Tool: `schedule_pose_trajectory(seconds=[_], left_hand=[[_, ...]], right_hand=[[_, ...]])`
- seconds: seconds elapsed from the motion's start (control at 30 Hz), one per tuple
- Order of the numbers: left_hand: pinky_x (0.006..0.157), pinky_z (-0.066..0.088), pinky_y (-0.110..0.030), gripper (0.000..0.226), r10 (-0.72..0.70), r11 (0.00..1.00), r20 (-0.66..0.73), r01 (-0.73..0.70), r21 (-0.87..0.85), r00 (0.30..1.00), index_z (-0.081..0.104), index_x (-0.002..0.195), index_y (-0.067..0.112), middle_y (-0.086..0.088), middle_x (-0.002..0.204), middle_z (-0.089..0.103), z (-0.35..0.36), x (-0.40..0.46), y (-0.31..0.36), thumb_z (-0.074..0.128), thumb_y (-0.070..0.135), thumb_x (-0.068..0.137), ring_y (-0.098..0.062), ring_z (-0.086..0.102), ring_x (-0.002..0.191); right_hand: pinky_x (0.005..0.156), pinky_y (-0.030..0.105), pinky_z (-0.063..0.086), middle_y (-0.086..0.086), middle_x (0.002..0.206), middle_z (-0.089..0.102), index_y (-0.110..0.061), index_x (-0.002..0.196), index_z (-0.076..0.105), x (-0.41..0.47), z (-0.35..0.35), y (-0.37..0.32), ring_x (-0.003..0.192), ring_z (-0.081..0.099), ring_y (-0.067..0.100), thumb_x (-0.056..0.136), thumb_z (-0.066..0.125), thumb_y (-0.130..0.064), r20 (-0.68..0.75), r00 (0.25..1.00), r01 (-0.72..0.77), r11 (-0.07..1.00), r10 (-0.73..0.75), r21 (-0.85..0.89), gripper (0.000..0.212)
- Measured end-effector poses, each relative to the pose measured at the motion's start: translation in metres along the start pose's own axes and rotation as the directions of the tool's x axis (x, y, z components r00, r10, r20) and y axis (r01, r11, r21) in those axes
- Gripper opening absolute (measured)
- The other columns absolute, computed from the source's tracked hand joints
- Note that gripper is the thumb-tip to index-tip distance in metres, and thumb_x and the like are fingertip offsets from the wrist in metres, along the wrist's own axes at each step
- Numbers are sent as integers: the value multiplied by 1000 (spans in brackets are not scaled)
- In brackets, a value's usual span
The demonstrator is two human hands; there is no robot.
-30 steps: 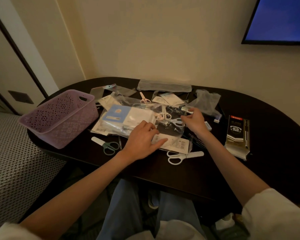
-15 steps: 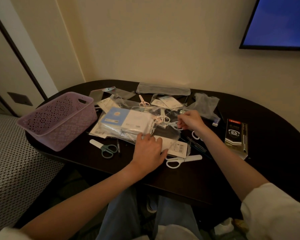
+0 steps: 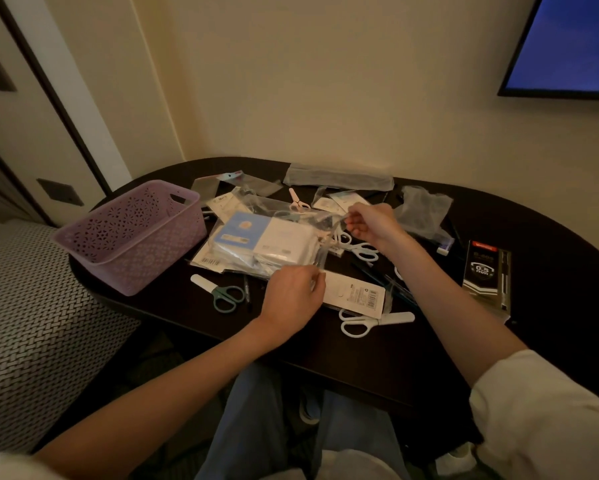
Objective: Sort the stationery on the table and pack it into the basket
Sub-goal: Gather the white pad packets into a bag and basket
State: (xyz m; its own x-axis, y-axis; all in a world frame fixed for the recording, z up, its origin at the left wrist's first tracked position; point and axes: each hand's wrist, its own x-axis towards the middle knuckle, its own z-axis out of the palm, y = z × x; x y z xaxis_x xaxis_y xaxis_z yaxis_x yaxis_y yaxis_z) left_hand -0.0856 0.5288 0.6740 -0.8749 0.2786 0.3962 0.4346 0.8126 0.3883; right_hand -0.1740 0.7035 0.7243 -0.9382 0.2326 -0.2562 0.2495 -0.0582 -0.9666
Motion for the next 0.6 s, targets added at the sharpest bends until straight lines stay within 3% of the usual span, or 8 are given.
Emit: schedule_pose_trajectory(seconds=[0.27, 0.47, 0.53, 0.6], left_hand=[[73, 50, -27, 18, -69, 966, -105, 40, -255, 992, 77, 78, 8, -2, 84, 73, -9, 1, -17, 64, 14, 88, -10, 64, 80], [69, 52, -27, 14, -114, 927, -77, 78, -368, 991, 78, 76, 8, 0, 80, 74, -17, 5, -35, 68, 9, 85, -6, 65, 72], [70, 54, -27, 11, -87, 920, -57, 58, -388, 995, 78, 77, 8, 1, 80, 74, -22, 5, -44, 70, 10, 84, -6, 66, 72], [72, 53, -20, 8, -54, 921, -32, 38, -387, 998, 79, 79, 10, 2, 82, 74, -30, 4, -51, 71, 9, 83, -2, 66, 73]], right_hand=[[46, 17, 47, 5, 65, 62, -5, 80, 63, 5, 32, -10, 50, 56, 10, 89, 60, -10, -63, 997, 42, 998, -45, -52, 11], [47, 18, 42, 1, 59, 60, -9, 74, 62, 1, 32, -3, 48, 52, 8, 95, 58, -30, -60, 979, 184, 975, -193, -124, 30], [45, 17, 39, 1, 61, 56, -10, 76, 58, 5, 22, 6, 51, 50, 9, 99, 48, -22, -131, 957, 250, 964, -260, -93, 27], [52, 20, 40, 3, 77, 57, -9, 93, 56, 8, 10, 13, 64, 52, 11, 96, 45, -6, -130, 938, 299, 940, -321, -162, 11]])
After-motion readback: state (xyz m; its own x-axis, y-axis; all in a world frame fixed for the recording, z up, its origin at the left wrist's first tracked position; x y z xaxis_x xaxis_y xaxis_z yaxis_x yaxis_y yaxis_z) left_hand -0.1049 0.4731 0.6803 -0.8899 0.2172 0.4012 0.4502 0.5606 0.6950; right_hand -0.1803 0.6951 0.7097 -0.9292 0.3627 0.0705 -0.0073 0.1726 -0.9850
